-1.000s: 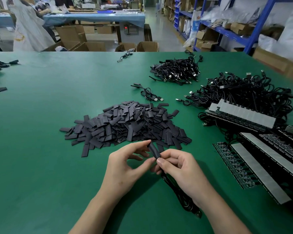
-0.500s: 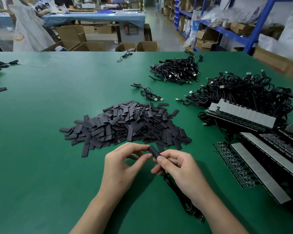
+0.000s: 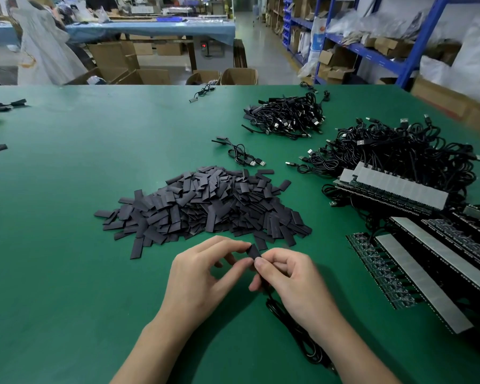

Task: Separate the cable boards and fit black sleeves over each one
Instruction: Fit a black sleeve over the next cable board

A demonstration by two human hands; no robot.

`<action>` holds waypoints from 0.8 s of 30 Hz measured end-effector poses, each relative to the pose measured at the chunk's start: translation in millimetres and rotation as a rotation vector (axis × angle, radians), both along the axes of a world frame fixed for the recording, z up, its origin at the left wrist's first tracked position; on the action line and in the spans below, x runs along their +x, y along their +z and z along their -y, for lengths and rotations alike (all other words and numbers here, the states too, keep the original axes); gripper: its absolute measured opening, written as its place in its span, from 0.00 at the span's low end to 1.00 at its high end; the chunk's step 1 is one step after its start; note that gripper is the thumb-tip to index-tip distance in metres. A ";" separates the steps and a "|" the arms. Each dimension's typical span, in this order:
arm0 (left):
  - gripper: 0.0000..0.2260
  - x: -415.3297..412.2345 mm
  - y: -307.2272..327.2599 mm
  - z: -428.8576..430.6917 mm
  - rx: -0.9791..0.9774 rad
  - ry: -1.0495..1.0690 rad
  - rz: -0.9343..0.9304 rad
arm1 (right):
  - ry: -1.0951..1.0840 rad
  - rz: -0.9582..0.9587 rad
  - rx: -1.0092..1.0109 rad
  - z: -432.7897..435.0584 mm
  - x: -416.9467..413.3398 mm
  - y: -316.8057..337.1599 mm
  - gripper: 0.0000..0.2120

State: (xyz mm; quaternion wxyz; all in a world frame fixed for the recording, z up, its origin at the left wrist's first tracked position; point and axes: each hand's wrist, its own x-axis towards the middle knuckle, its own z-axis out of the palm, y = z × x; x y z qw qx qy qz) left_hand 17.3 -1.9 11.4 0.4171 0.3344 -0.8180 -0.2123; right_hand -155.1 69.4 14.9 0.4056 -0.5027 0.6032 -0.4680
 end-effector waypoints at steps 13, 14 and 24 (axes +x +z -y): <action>0.06 1.4 3.1 4.6 0.678 0.003 -0.646 | 0.078 -0.199 0.025 -2.8 -12.0 2.4 0.08; 0.05 2.3 3.9 5.2 0.703 0.021 -0.694 | 0.078 -0.218 0.027 -3.4 -13.1 2.8 0.07; 0.09 6.6 1.7 12.2 0.794 0.083 -0.933 | 0.065 -0.492 0.043 -6.0 -5.4 0.9 0.09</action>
